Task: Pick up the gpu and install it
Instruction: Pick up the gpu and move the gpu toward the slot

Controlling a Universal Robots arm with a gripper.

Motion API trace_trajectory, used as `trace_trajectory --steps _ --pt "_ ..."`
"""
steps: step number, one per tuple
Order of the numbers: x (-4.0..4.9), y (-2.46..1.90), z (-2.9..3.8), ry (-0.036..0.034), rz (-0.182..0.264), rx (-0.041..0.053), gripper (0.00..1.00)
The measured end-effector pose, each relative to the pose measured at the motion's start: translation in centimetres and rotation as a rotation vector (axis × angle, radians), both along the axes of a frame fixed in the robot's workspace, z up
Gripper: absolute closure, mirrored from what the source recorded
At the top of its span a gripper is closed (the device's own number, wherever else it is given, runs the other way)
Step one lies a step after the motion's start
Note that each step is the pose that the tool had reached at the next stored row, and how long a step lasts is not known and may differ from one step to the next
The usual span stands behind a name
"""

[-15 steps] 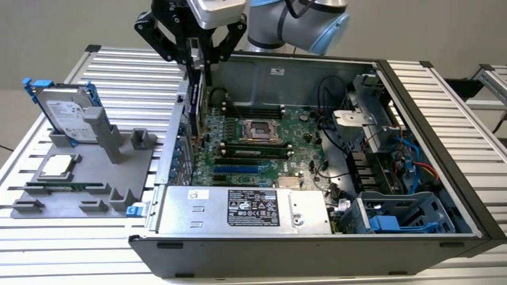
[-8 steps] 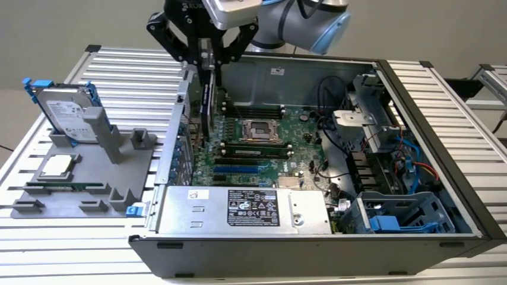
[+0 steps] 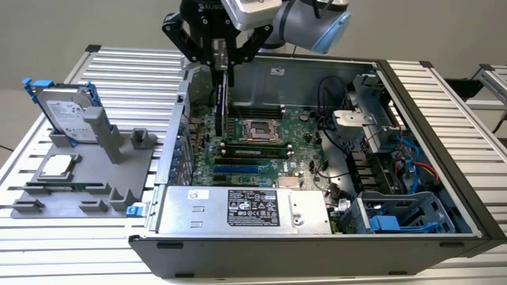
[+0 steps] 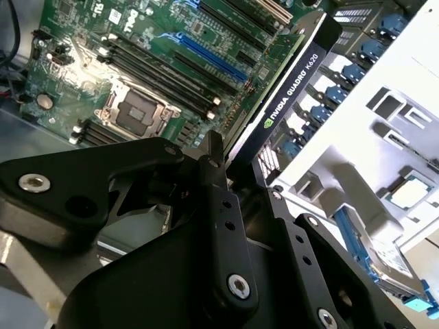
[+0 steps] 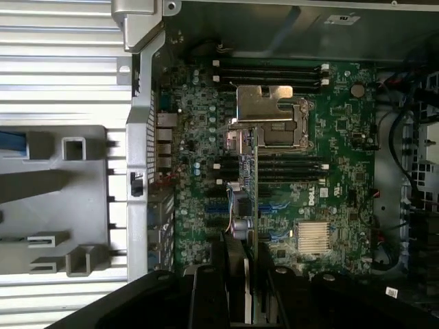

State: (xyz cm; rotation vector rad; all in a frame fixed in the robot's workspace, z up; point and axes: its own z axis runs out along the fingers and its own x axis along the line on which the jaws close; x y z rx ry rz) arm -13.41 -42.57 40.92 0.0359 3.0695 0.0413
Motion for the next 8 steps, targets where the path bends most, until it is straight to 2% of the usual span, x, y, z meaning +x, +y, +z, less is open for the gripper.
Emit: trace_trajectory --steps 8 --pt "1.67 0.00 0.00 0.0000 0.000 0.0000 1.00"
